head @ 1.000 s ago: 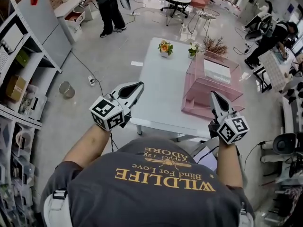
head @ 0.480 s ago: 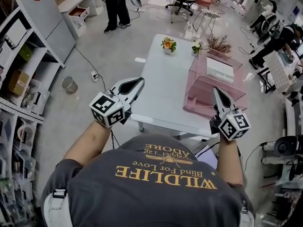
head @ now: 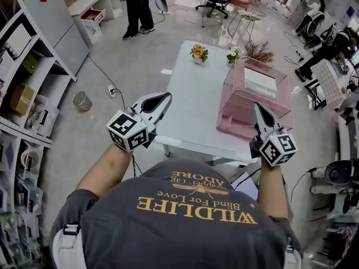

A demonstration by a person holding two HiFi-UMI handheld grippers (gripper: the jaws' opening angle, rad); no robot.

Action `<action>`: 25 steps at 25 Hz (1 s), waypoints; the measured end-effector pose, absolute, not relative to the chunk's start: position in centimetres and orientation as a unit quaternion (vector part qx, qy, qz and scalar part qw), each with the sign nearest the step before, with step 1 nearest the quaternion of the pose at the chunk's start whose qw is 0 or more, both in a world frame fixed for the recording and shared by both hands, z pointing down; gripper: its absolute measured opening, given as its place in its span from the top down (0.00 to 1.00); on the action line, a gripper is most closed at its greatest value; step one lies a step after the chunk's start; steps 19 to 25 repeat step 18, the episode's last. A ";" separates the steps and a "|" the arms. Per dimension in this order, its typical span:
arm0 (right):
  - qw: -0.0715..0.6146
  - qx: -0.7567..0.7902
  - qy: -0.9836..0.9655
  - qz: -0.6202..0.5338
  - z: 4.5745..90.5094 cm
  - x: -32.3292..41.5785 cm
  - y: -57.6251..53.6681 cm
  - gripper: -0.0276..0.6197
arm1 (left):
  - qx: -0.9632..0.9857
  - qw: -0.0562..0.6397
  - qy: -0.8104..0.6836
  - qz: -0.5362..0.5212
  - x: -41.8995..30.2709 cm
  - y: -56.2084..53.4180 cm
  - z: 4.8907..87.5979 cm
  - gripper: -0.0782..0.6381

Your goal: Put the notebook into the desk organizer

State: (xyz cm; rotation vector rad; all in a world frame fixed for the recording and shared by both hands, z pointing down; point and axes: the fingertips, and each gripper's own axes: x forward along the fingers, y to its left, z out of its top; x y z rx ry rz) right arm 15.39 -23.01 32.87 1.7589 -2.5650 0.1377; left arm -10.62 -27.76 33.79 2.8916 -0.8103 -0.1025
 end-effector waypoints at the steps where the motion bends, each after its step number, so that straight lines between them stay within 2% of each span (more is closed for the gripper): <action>1: 0.015 0.565 -0.824 0.044 32.8 15.4 -23.0 0.96 | 0.960 0.070 -0.269 -0.035 -10.6 -27.7 33.8 0.89; 25: 0.020 0.563 -0.825 0.038 32.7 15.4 -23.0 0.96 | 0.962 0.063 -0.263 -0.031 -10.4 -27.5 33.7 0.89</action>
